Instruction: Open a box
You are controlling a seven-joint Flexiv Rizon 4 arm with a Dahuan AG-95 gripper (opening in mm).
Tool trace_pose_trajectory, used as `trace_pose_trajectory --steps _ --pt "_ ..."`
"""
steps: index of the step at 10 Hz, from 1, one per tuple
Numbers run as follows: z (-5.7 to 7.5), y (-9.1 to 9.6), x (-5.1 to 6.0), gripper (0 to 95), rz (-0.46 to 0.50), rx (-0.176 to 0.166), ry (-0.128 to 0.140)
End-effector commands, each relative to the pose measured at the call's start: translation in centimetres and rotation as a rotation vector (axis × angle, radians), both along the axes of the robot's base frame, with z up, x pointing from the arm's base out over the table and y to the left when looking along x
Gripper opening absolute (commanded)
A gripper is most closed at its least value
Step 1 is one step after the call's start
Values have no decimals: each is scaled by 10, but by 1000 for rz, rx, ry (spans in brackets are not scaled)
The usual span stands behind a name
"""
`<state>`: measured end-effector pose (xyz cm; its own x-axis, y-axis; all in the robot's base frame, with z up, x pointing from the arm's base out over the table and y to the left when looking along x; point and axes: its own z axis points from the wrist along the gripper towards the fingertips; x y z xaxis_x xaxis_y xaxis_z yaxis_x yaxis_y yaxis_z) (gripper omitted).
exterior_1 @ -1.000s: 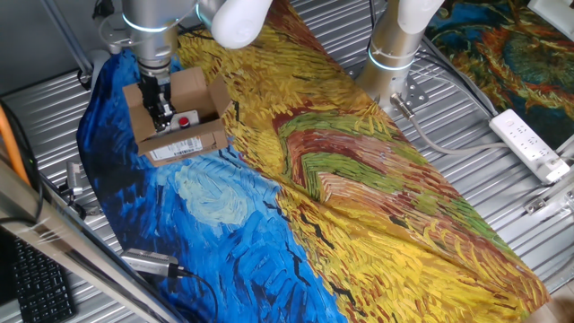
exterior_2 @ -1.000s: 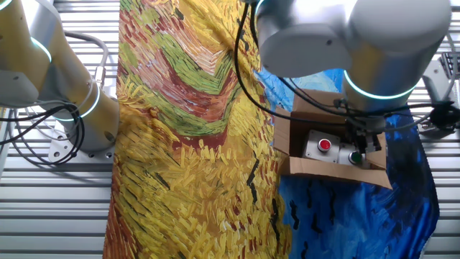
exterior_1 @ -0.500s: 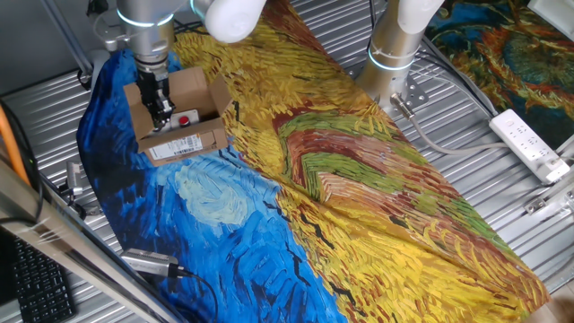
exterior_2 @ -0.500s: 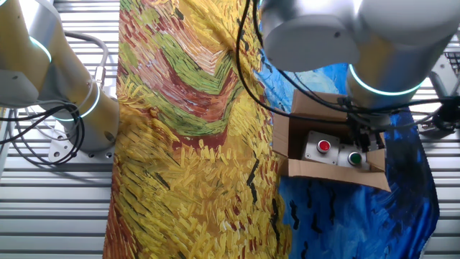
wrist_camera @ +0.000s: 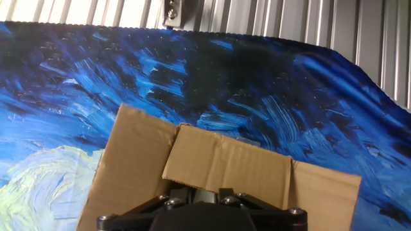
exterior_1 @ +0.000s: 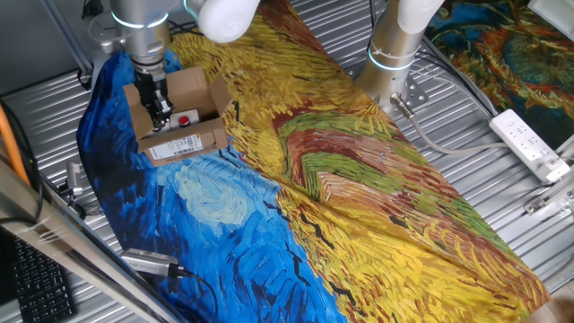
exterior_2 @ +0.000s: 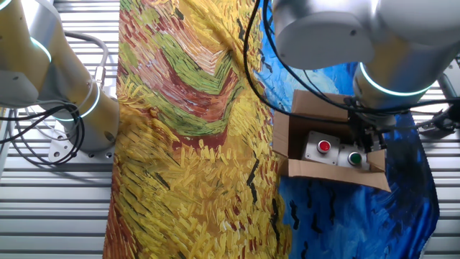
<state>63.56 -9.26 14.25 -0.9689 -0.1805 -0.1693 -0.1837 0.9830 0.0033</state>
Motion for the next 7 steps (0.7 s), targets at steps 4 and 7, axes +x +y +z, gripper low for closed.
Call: trace_pose_trajectory --steps 4,7 --pt "-1 0 1 190 -26 11 19" --pt "-1 0 1 190 -44 21 19"
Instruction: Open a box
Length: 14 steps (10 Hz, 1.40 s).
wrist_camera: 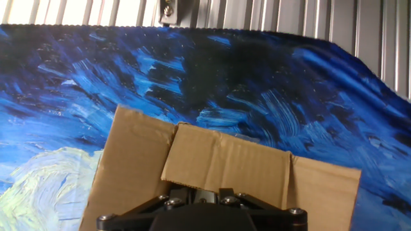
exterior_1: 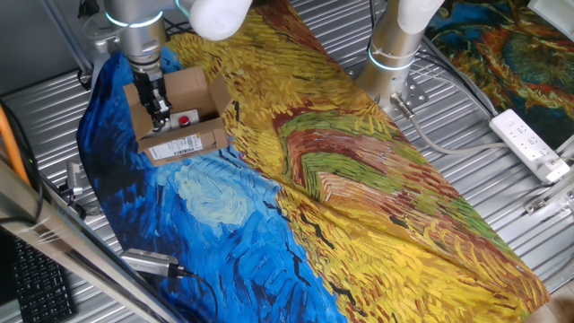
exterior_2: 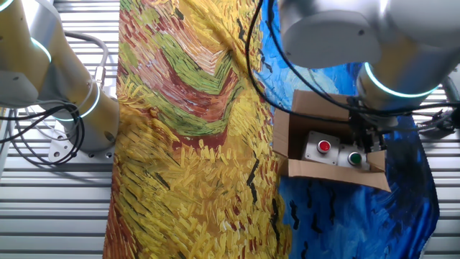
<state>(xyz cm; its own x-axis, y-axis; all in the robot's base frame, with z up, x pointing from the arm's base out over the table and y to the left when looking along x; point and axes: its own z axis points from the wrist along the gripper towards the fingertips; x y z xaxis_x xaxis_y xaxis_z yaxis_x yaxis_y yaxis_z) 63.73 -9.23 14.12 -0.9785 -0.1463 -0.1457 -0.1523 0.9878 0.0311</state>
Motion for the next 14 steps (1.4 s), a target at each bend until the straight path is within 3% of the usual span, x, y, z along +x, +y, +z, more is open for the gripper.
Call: trace_pose_trajectory --steps 1,5,9,14 --pt "0 0 -1 190 -24 -1 -17" --pt "0 0 -1 190 -77 -6 -41" --pt "1 0 0 190 -78 -4 -42" --pt "10 3 13 190 -77 -3 -33"
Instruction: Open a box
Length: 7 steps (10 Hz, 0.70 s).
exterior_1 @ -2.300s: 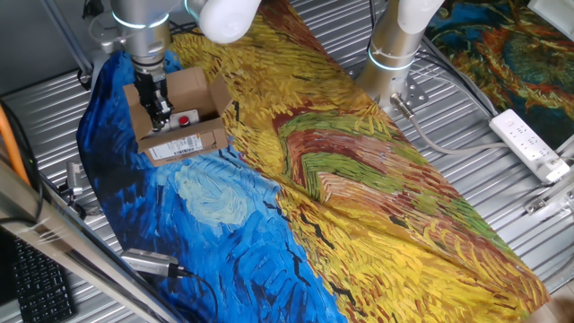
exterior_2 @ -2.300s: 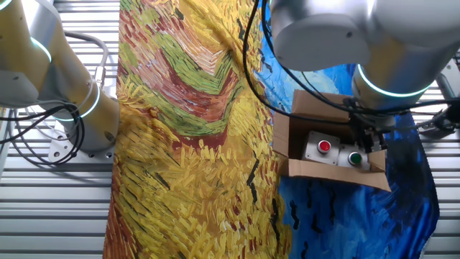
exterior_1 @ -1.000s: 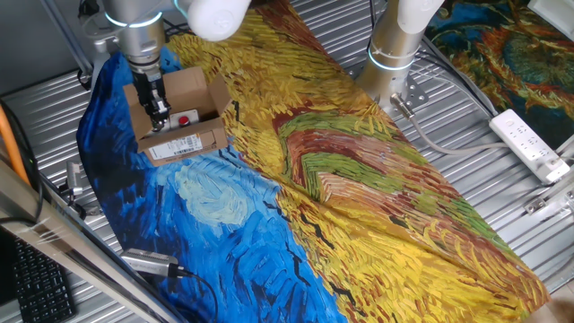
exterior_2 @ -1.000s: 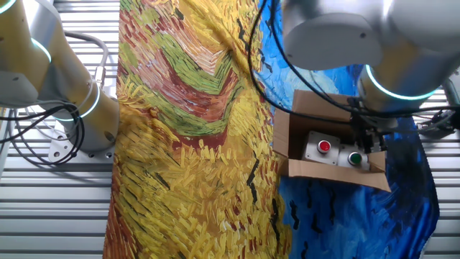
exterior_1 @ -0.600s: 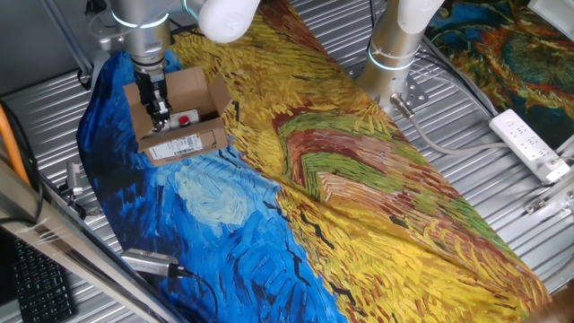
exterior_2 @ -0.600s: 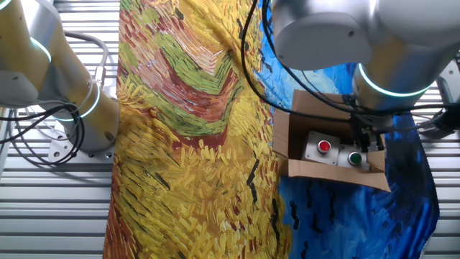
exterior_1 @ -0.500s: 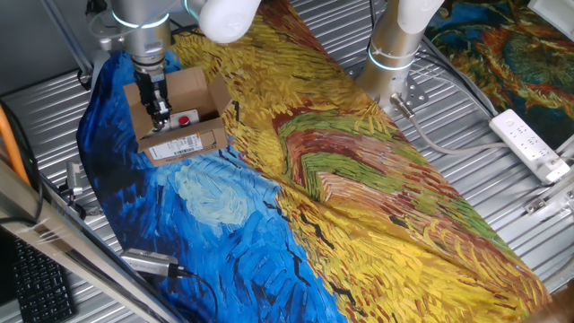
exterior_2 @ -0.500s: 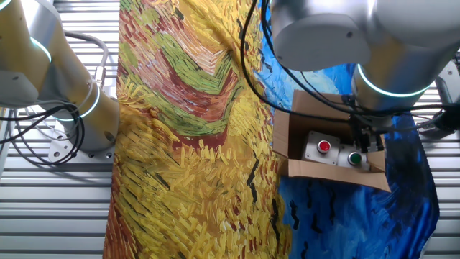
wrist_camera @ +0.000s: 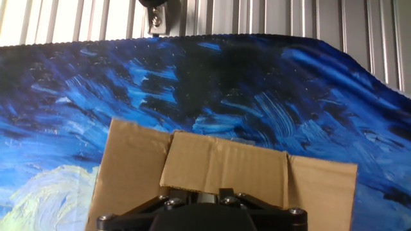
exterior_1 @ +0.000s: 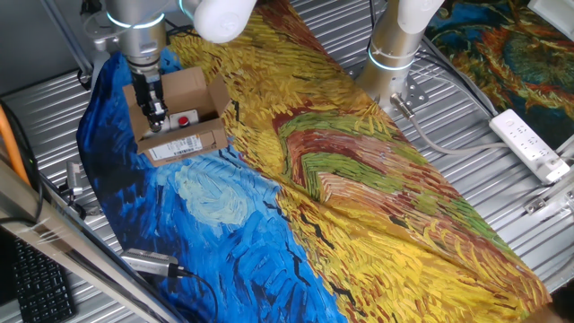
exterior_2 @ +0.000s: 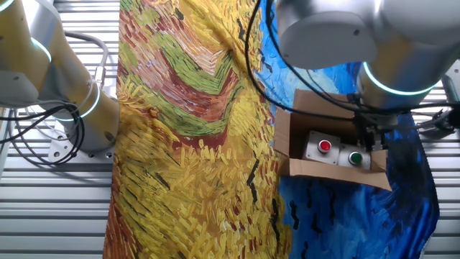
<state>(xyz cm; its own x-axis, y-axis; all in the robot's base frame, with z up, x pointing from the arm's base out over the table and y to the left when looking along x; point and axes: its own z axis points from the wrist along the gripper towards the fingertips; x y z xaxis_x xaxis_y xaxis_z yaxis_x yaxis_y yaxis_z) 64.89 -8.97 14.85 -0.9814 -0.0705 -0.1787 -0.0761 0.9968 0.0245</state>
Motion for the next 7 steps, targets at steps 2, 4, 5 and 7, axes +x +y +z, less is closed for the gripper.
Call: trace_pose_trajectory --steps 2,4,5,7 --pt "9 -1 5 190 1 4 7" --pt "12 -1 7 190 1 4 9" --pt "14 -1 8 190 1 6 9" --pt "17 -1 10 190 2 7 11"
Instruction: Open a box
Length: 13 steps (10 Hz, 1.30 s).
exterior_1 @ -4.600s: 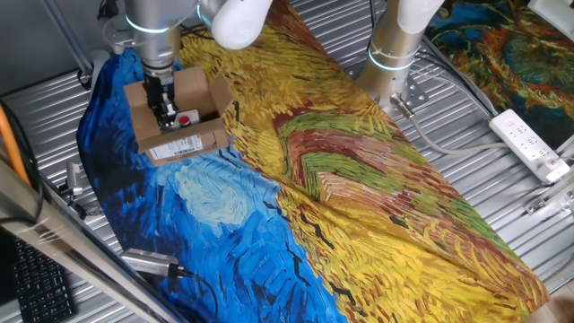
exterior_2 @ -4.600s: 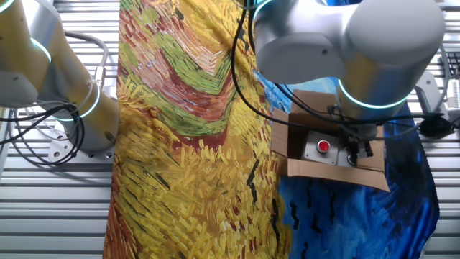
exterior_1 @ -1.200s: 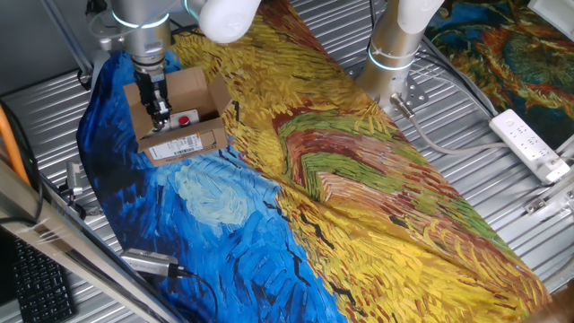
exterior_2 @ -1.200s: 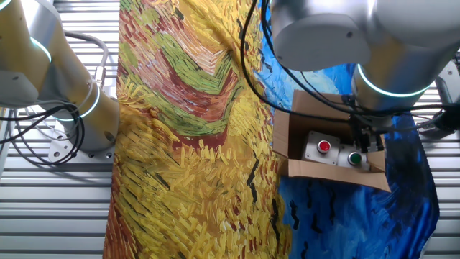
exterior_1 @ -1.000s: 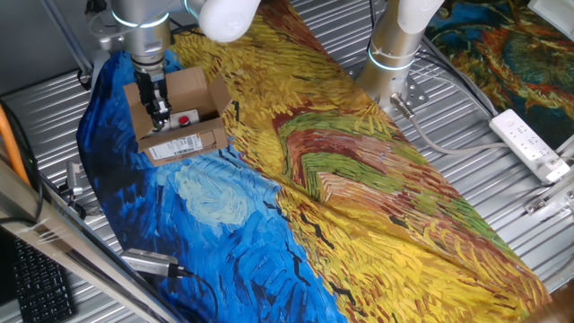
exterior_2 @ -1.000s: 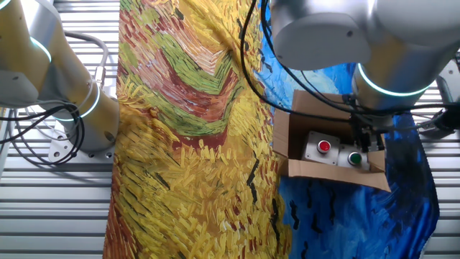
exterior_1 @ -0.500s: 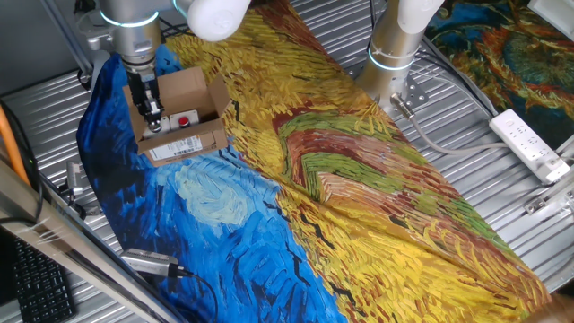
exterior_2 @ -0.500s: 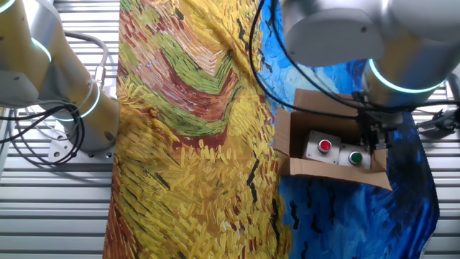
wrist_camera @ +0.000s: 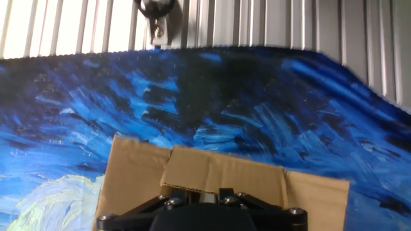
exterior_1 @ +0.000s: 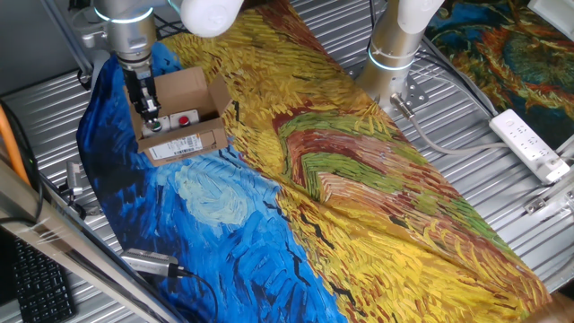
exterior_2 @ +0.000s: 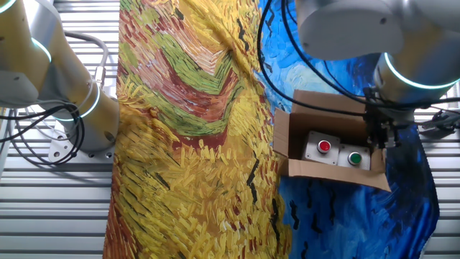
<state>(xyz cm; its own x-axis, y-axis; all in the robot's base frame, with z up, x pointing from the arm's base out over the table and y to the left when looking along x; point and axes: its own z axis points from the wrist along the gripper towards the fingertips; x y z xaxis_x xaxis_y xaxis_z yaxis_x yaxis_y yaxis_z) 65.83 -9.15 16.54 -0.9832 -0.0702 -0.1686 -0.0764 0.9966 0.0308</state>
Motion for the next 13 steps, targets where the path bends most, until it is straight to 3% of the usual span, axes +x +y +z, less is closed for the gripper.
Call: trace_pose_trajectory --steps 1,13 --pt "1 0 3 190 4 1 2" --pt "16 -7 33 190 43 1 27"
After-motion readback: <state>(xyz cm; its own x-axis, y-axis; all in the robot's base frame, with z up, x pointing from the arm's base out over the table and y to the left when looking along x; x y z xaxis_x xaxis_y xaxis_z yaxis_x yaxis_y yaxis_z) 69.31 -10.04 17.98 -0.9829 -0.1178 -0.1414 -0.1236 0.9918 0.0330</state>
